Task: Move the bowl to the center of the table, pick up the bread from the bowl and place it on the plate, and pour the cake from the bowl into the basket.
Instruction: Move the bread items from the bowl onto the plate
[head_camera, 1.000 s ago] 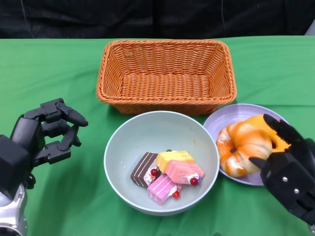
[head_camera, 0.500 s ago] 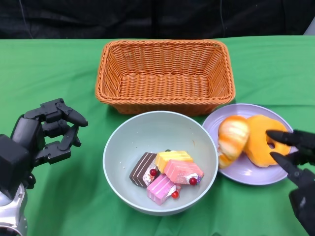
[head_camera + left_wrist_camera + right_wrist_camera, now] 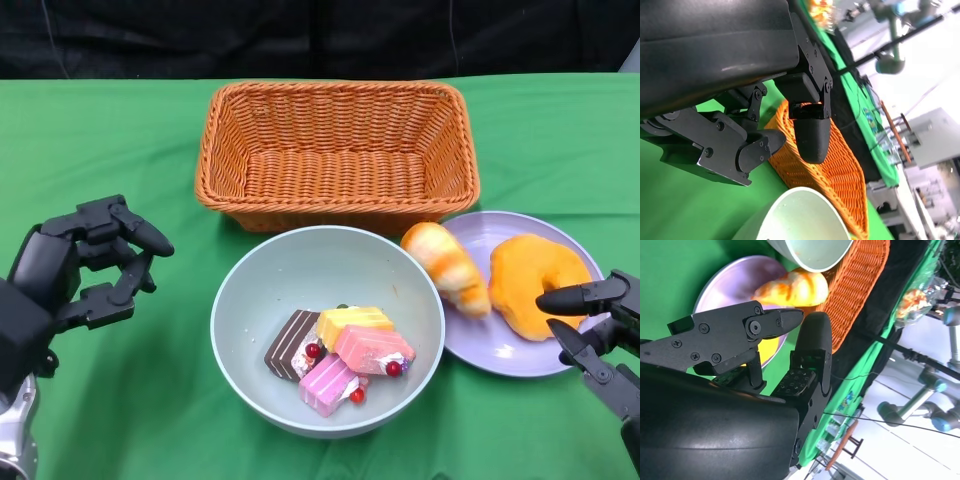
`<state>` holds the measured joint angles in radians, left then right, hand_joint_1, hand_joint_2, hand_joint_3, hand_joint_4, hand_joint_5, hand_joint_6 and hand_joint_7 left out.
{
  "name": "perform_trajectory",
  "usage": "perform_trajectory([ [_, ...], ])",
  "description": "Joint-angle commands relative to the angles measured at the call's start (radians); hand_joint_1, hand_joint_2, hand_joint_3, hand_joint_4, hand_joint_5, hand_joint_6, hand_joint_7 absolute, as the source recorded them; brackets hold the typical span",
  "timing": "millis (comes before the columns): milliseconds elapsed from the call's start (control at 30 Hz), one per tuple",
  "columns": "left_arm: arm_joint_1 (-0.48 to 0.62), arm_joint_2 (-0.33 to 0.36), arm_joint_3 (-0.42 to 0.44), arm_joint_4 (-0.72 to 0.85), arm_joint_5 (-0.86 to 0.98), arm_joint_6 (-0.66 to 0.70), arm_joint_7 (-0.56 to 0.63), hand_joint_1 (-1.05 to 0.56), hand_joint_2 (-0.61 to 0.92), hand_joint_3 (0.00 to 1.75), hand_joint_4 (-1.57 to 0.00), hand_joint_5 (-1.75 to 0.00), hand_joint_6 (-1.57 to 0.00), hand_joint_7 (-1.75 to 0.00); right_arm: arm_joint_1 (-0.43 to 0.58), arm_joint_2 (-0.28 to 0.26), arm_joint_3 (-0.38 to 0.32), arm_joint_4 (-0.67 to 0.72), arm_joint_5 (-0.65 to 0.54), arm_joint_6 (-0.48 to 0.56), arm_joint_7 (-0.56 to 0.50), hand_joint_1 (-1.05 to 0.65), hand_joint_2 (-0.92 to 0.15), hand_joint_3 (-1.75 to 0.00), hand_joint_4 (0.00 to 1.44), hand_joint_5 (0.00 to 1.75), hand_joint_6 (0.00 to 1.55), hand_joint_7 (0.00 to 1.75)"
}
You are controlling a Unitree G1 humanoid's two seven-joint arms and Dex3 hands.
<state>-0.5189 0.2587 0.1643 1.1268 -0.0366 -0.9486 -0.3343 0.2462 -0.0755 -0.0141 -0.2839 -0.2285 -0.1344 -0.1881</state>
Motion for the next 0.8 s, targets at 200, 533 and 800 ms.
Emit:
perform_trajectory([
  [200,0.006,0.031,-0.01,-0.011,0.028,-0.028,0.028,-0.01,0.65,0.86,-0.85,-1.33,-0.87,-0.98,-0.005,0.018,-0.011,0.023,0.013,-0.04,0.0,-0.14,-0.92,-0.23,0.7,1.48,0.68,1.15],
  [533,0.005,0.033,-0.018,-0.009,0.034,-0.021,0.035,0.0,0.61,0.93,-0.84,-1.32,-0.87,-0.99,-0.012,0.006,-0.006,0.031,0.001,-0.033,0.021,-0.13,-0.92,-0.23,0.69,1.4,0.68,1.1],
  [800,0.005,0.034,-0.023,-0.012,0.042,-0.018,0.041,-0.01,0.63,0.89,-0.84,-1.31,-0.86,-1.0,-0.047,-0.006,0.004,0.013,-0.003,0.084,0.103,-0.19,-0.92,-0.08,0.59,0.68,0.65,0.29],
])
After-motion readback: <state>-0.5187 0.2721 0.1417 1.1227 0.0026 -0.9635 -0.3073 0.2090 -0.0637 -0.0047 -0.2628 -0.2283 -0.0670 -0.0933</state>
